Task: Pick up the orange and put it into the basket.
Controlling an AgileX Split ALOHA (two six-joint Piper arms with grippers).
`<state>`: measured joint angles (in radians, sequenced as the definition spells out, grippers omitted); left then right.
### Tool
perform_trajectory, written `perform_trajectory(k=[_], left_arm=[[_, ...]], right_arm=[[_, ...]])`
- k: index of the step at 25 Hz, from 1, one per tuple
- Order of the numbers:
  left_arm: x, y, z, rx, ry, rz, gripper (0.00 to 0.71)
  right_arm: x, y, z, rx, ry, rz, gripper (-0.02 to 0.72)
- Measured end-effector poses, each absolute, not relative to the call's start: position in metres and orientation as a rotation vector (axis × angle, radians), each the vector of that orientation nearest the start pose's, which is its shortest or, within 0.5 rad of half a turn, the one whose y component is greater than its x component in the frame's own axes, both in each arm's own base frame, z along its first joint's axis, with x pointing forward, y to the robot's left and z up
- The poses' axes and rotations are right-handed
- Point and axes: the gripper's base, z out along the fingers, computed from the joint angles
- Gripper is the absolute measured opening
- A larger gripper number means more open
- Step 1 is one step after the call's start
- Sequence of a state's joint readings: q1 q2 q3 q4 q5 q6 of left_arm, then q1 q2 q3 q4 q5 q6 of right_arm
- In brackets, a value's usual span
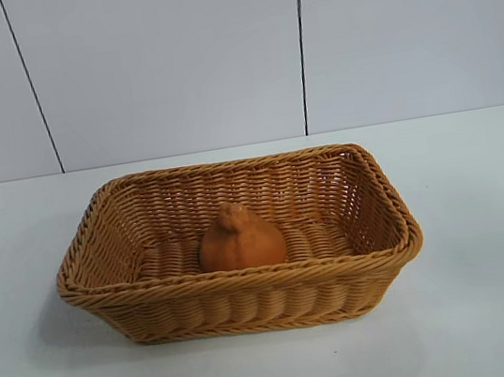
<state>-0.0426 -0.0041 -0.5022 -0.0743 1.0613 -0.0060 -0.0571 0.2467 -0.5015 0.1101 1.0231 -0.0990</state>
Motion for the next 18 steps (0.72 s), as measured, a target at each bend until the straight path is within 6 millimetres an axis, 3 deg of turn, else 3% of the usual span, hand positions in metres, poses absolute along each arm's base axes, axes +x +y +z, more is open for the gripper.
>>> perform_trajectory(k=[10, 18], left_arm=[[-0.006, -0.006, 0.278, 0.041, 2.038, -0.119, 0.583], [-0.006, -0.006, 0.278, 0.041, 2.038, -0.119, 0.583]], right_arm=[[0.0, 0.009, 0.278, -0.044, 2.027, 0.033, 0.694], [-0.003, 0.009, 0.278, -0.066, 2.007, 0.044, 0.694]])
